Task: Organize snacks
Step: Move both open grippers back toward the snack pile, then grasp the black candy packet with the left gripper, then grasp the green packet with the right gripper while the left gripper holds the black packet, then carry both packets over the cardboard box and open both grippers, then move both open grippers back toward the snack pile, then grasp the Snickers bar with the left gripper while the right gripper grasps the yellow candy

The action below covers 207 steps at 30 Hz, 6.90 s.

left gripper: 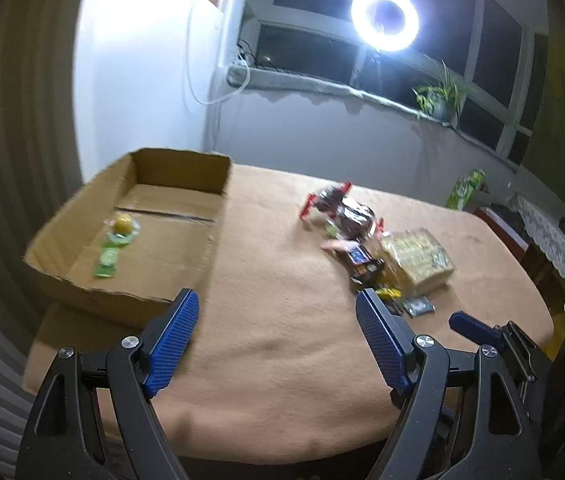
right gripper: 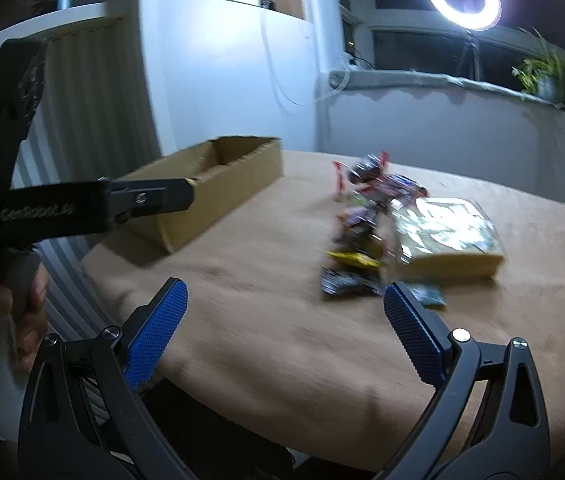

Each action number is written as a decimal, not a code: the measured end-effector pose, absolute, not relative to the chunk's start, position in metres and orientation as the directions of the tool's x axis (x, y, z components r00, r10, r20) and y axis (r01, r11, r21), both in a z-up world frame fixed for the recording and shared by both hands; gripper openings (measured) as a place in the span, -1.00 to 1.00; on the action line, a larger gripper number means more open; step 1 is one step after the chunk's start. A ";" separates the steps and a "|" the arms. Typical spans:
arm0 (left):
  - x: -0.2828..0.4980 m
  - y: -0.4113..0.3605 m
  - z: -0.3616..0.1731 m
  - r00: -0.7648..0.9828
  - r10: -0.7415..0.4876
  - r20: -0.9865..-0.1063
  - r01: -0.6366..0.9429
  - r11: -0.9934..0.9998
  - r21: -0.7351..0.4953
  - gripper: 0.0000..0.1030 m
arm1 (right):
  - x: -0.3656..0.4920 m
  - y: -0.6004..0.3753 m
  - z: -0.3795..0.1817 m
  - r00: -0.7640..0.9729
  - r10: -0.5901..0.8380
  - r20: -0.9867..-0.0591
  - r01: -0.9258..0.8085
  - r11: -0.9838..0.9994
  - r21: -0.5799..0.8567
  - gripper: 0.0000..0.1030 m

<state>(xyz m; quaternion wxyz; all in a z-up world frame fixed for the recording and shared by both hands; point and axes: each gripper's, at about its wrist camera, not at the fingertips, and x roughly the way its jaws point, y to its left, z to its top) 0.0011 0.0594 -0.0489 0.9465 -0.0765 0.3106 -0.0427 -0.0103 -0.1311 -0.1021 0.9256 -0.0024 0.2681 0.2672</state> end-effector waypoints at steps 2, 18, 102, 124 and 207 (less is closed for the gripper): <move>0.004 0.049 -0.053 0.793 -0.140 -0.593 0.054 0.986 -0.160 0.57 | -0.006 -0.143 -0.107 0.721 0.472 -0.508 -0.469 0.871 0.144 0.95; 0.060 -0.021 -0.113 0.645 -0.280 -0.711 0.309 0.947 -0.092 0.57 | 0.042 -0.211 -0.141 0.684 0.368 -0.630 -0.353 0.923 0.156 0.91; 0.018 -0.006 -0.064 0.628 -0.484 -0.609 0.422 0.870 -0.256 -0.53 | 0.055 -0.273 -0.061 0.796 0.332 -0.506 -0.267 0.943 0.199 -0.31; 0.008 0.143 -0.045 0.803 -0.331 -0.495 0.201 0.933 -0.299 -0.53 | 0.069 -0.066 -0.033 0.637 0.564 -0.526 -0.609 0.786 0.106 -0.30; 0.170 -0.010 -0.097 0.400 -0.460 -0.793 0.353 0.876 -0.330 0.07 | 0.048 -0.071 -0.140 0.647 0.469 -0.601 -0.554 0.831 0.051 0.46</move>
